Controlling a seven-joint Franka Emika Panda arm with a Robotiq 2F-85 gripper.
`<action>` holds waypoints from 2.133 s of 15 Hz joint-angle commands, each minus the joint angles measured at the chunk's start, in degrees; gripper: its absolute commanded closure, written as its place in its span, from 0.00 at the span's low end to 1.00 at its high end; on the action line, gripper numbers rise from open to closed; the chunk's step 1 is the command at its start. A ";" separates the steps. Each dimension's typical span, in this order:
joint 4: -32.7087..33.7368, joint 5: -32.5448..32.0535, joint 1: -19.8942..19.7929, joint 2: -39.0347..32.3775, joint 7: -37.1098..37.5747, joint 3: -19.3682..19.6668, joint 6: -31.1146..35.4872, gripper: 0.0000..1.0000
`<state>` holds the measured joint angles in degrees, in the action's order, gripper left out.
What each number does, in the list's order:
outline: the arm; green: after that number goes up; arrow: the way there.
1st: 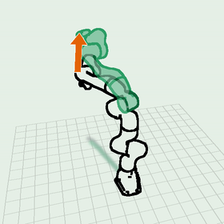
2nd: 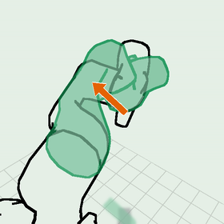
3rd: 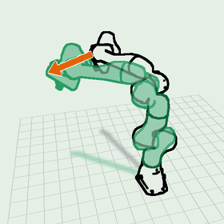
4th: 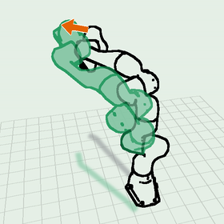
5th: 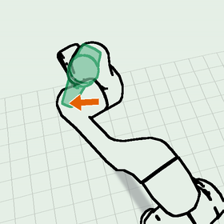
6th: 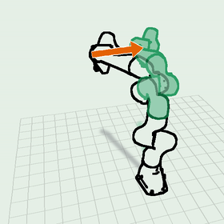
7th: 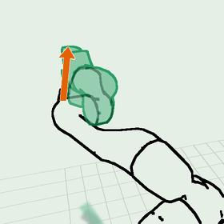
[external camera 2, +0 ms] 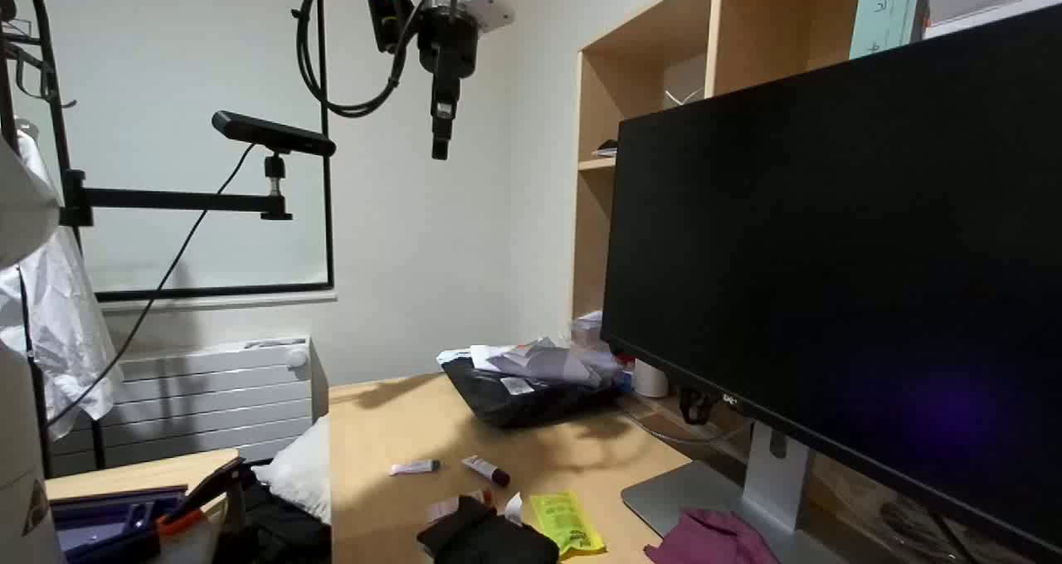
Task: Pick the stuffed animal and move it to the left on the desk
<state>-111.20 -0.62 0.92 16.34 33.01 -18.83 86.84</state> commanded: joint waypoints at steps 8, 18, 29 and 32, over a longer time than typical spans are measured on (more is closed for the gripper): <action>-3.55 -0.66 0.45 -0.09 -5.91 8.85 1.54 0.00; -15.61 -11.84 -4.55 -5.96 -16.60 19.15 15.50 0.00; -16.17 -11.00 -5.55 -9.90 -16.13 22.32 16.48 0.00; -20.62 -7.16 -7.63 -9.56 -19.07 25.57 26.96 0.00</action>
<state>-127.74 -11.44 -4.49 6.14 17.87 4.16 105.78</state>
